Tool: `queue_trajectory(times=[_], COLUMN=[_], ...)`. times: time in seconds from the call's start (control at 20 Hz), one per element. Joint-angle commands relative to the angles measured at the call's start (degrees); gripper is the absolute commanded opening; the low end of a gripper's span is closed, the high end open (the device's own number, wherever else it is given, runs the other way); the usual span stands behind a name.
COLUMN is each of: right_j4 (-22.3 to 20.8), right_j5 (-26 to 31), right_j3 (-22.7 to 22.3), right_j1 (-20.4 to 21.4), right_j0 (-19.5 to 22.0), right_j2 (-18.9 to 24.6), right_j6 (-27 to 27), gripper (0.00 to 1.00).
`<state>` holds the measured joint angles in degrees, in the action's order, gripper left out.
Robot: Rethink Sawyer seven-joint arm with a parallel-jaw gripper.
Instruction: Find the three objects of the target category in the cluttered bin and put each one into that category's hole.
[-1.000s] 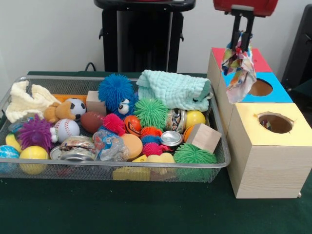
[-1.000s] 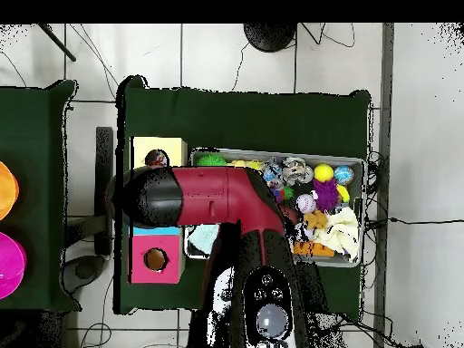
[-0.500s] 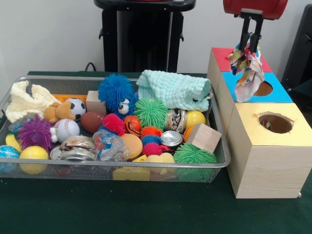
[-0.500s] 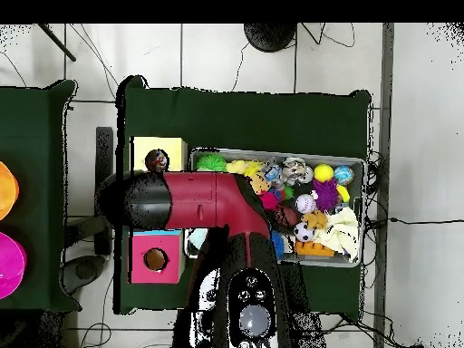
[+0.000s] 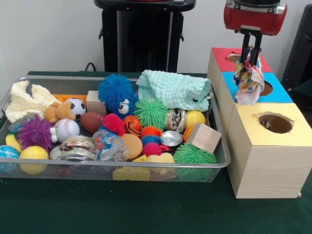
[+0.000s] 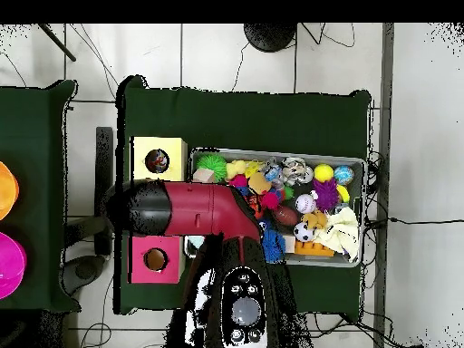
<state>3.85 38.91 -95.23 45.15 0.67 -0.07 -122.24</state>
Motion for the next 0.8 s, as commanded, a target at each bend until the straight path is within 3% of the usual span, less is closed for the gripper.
queue_trajectory(times=[0.05, 0.5, 0.8], right_j4=[5.61, 11.06, 11.99], right_j5=[-5.42, -2.64, 5.93], right_j3=[-7.44, -8.31, -5.15], right_j1=[-2.93, -0.60, 3.39], right_j0=[-1.13, -3.06, -4.54], right_j2=[-0.22, -0.85, -3.79], right_j6=[-15.94, -15.65, -15.91], gripper=[0.00, 0.00, 0.00])
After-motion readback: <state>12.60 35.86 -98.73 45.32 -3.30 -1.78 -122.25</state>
